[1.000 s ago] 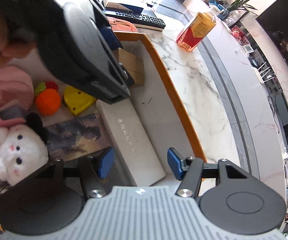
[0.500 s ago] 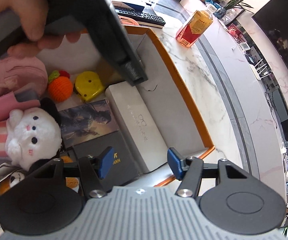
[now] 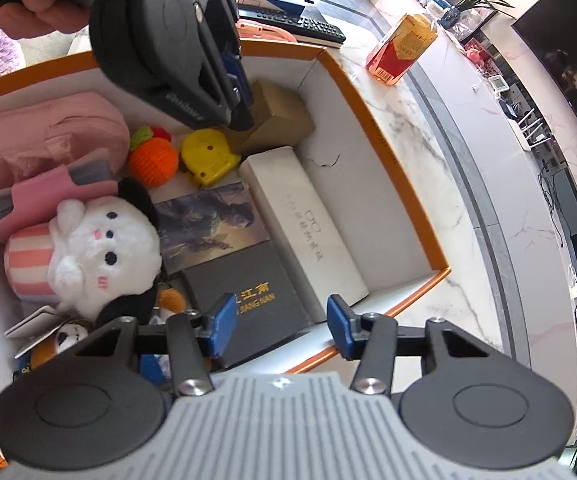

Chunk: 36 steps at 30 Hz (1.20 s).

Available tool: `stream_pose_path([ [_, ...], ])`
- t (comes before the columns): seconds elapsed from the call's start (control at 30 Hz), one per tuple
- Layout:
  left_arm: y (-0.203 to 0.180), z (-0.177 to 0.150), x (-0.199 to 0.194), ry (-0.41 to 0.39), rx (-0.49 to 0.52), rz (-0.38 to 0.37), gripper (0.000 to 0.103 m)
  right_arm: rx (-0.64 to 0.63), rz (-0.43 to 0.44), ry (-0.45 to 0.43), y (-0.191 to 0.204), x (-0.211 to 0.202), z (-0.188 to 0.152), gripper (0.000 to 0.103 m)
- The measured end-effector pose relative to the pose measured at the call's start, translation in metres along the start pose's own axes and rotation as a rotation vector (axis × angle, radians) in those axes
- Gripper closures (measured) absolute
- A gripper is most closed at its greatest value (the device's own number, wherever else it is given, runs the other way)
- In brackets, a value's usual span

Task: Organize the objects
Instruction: 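Lower the white glasses box into the box with the right tool while the left tool lowers the brown box, then open both tools to release the boxes and lift them out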

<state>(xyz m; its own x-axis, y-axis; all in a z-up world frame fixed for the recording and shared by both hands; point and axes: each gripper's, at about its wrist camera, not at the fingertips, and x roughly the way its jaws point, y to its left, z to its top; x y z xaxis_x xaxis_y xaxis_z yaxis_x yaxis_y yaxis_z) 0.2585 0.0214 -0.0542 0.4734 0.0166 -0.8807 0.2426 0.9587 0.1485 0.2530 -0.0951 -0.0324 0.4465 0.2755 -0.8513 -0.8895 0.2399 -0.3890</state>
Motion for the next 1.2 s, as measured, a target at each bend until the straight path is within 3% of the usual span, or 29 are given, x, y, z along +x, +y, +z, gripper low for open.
stream_pose_path([
  [0.1, 0.006, 0.0, 0.012, 0.039, -0.037, -0.035, 0.097, -0.013, -0.001, -0.002, 0.003, 0.0, -0.001, 0.054],
  [0.4, 0.006, 0.005, 0.026, 0.015, -0.06, -0.003, 0.099, -0.026, 0.018, -0.003, 0.006, 0.005, -0.004, 0.053],
  [0.53, 0.005, 0.005, 0.033, 0.023, -0.078, -0.025, 0.099, -0.024, 0.019, -0.005, 0.007, 0.005, -0.003, 0.053],
  [0.63, -0.001, 0.001, 0.035, -0.012, -0.03, 0.035, 0.1, -0.034, 0.02, -0.003, 0.01, 0.004, -0.003, 0.053],
  [0.73, 0.001, 0.002, 0.032, -0.014, -0.049, 0.025, 0.099, -0.046, 0.018, 0.0, 0.013, 0.002, -0.004, 0.053],
  [0.9, 0.01, 0.0, 0.009, -0.028, -0.097, -0.079, 0.087, 0.003, 0.025, -0.005, 0.012, -0.003, -0.004, 0.053],
  [1.07, 0.017, -0.009, -0.025, -0.075, -0.113, -0.112, 0.086, 0.085, 0.048, -0.007, 0.011, -0.019, -0.004, 0.053],
  [1.2, 0.026, -0.018, -0.058, -0.132, -0.154, -0.145, 0.077, 0.195, 0.065, -0.024, 0.012, -0.043, -0.004, 0.052],
])
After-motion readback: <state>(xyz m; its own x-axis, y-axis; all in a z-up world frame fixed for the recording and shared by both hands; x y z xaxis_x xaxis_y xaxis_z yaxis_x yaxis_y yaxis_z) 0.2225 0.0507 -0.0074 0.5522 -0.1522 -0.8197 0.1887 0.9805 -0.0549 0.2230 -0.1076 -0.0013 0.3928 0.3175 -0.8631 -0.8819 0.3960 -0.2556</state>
